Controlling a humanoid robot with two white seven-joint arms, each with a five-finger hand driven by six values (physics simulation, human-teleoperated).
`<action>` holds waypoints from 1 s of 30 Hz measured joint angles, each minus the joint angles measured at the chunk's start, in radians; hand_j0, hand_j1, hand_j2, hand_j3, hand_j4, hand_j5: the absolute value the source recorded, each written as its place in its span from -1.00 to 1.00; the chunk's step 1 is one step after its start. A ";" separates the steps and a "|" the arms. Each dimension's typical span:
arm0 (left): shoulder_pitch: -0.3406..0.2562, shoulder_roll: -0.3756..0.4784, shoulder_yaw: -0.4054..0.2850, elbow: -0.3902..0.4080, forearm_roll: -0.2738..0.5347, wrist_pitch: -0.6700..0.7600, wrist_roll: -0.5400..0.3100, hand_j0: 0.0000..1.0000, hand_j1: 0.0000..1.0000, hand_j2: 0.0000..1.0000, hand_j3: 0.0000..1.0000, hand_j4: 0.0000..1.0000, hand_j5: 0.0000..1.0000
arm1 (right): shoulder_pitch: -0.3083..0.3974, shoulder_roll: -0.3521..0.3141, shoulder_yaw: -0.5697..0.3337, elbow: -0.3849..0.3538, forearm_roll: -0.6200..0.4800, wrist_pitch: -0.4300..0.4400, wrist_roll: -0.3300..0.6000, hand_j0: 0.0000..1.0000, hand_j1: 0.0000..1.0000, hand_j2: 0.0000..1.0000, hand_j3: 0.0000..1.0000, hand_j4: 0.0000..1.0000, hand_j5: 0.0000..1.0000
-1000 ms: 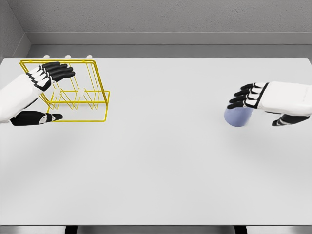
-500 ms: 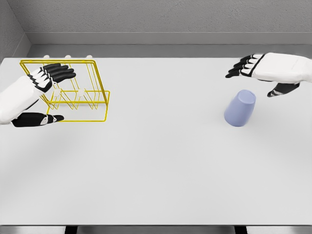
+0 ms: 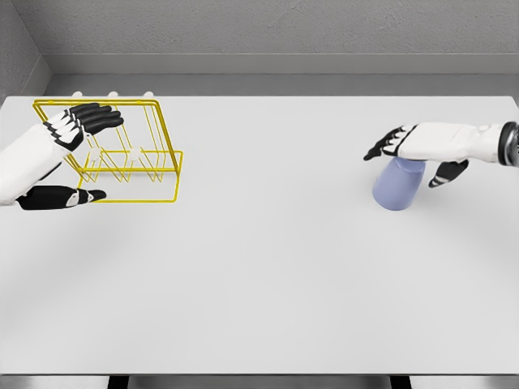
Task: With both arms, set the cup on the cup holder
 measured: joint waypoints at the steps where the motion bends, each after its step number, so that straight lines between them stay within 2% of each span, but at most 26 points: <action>1: 0.000 -0.002 0.000 0.000 0.000 0.000 0.000 1.00 1.00 1.00 1.00 1.00 1.00 | 0.000 0.002 0.003 0.001 0.002 0.000 0.000 1.00 1.00 1.00 1.00 1.00 1.00; 10: 0.017 -0.013 0.000 0.000 0.001 0.000 0.000 1.00 1.00 1.00 1.00 1.00 1.00 | 0.002 0.033 0.012 0.038 0.023 0.000 0.000 1.00 1.00 1.00 1.00 1.00 1.00; 18: 0.017 -0.015 0.000 0.000 0.007 0.000 0.000 1.00 1.00 1.00 1.00 1.00 1.00 | 0.002 0.039 0.016 0.042 0.029 0.000 0.000 0.95 0.95 0.95 0.95 0.95 0.95; 22: 0.015 -0.013 0.000 0.000 0.050 0.000 0.000 1.00 1.00 1.00 1.00 1.00 1.00 | 0.002 0.039 0.016 0.042 0.044 0.000 0.000 0.81 0.81 0.81 0.81 0.81 0.81; 26: 0.017 -0.010 0.000 0.000 0.113 0.000 -0.001 1.00 1.00 1.00 1.00 1.00 1.00 | 0.003 0.039 0.016 0.042 0.050 0.000 0.000 0.81 0.81 0.81 0.81 0.81 0.81; 30: 0.015 -0.010 0.000 0.000 0.141 0.000 -0.001 1.00 1.00 1.00 1.00 1.00 1.00 | 0.002 0.039 0.022 0.042 0.052 0.000 0.000 0.78 0.78 0.78 0.78 0.78 0.78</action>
